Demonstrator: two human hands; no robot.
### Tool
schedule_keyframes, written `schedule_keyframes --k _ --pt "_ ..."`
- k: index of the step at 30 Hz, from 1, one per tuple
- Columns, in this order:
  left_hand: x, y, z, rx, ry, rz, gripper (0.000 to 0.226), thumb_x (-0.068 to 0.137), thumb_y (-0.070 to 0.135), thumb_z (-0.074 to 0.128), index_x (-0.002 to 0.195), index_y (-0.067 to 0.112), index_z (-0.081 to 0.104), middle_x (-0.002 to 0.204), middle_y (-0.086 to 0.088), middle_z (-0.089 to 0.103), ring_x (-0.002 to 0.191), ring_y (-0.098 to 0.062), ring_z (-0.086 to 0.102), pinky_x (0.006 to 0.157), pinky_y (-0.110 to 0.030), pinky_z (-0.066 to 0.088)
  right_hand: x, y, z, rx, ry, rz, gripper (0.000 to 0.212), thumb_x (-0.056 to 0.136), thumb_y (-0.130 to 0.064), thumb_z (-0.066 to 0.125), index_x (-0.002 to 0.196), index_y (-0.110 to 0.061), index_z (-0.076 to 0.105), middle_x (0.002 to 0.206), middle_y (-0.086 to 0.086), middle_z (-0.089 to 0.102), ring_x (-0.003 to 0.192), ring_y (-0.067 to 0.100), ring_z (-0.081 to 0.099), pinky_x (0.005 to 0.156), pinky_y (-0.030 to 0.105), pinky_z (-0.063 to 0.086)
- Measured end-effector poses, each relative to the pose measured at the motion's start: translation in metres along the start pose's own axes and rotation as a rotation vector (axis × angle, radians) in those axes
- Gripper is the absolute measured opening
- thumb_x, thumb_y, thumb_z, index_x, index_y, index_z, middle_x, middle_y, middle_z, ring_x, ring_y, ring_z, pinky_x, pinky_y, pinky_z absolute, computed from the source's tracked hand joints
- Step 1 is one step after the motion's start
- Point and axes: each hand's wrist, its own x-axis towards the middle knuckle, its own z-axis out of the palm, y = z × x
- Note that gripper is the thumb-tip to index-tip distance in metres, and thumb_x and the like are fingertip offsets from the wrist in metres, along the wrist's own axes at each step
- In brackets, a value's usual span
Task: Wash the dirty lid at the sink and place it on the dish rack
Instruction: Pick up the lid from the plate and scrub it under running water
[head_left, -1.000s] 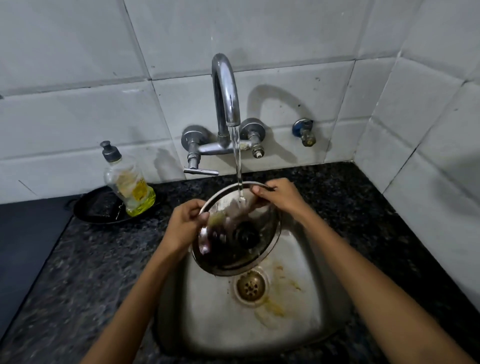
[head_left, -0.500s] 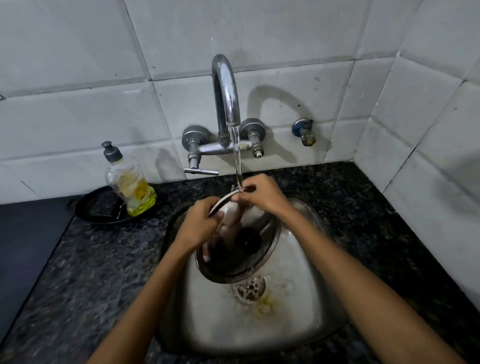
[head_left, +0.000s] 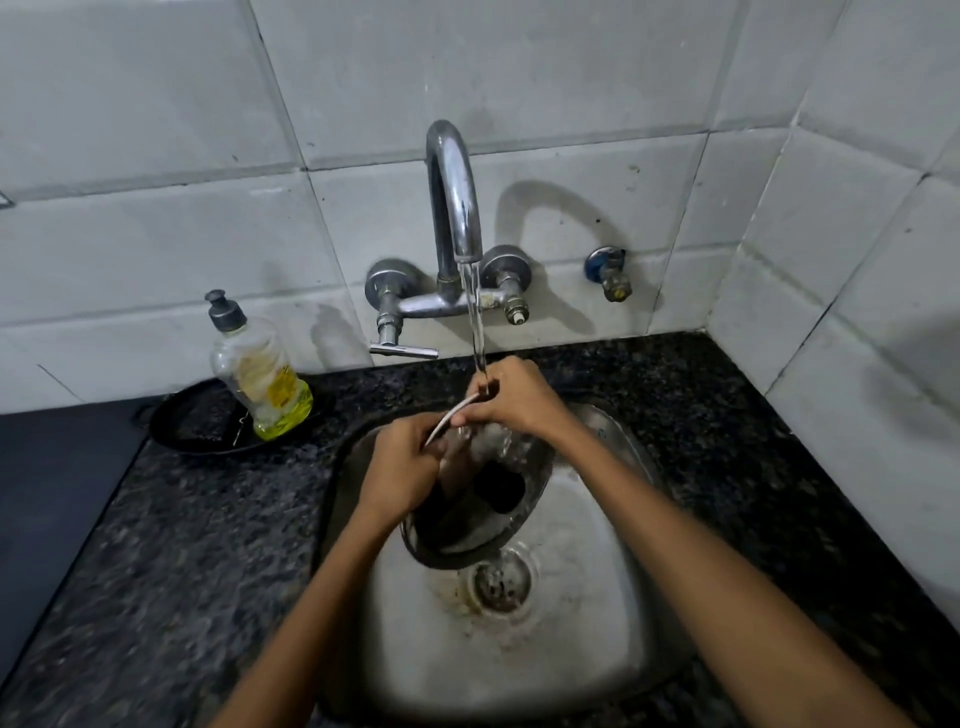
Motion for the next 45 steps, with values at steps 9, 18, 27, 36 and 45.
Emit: schedule_keyframes --k 9,18,27,36,45 --pt "0.001 -0.007 0.01 0.01 0.067 0.007 0.022 0.093 0.019 0.045 0.081 0.019 0.063 0.059 0.009 0.054 0.058 -0.004 0.05 0.053 -0.009 0.037 -0.002 -0.006 0.011 -0.038 -0.072 -0.061 0.021 0.062 -0.027 0.082 0.065 -0.011 0.069 0.061 0.004 0.061 0.063 0.015 0.056 0.058 0.03 0.04" --pt "-0.008 -0.061 0.024 -0.565 0.438 -0.392 0.035 0.094 0.013 0.041 0.063 0.008 0.056 0.064 -0.011 0.055 0.061 -0.019 0.047 0.061 -0.03 0.036 -0.021 0.066 0.019 -0.05 0.178 0.325 0.035 0.094 -0.036 0.045 0.097 -0.005 0.061 0.098 0.022 0.067 0.095 0.035 0.061 0.077 0.038 0.044" --pt "-0.021 -0.083 0.056 -1.277 0.497 -0.854 0.048 0.095 0.001 0.031 0.054 0.011 0.055 0.041 0.0 0.061 0.057 -0.017 0.057 0.071 -0.032 0.049 -0.117 0.062 0.079 -0.757 0.161 0.056 0.073 0.089 -0.059 0.011 0.143 -0.012 0.025 0.154 0.012 0.021 0.144 0.03 0.01 0.117 0.053 -0.004" --pt "-0.018 -0.078 0.043 -1.236 0.481 -0.863 0.033 0.093 0.002 0.03 0.114 -0.004 0.054 0.136 -0.025 0.046 0.129 -0.038 0.043 0.099 -0.047 0.04 -0.101 0.047 0.097 -0.884 0.027 -0.399 0.055 0.086 -0.051 0.037 0.131 -0.021 0.047 0.146 0.006 0.043 0.139 0.03 0.025 0.108 0.055 0.014" --pt "-0.024 -0.075 0.049 -1.16 0.471 -0.816 0.013 0.08 0.0 0.045 0.072 0.003 0.053 0.079 -0.015 0.051 0.073 -0.025 0.051 0.072 -0.038 0.045 -0.044 0.042 0.052 -0.505 -0.048 -0.301 0.059 0.082 -0.052 0.039 0.123 -0.013 0.057 0.131 0.008 0.06 0.126 0.023 0.05 0.106 0.042 0.039"
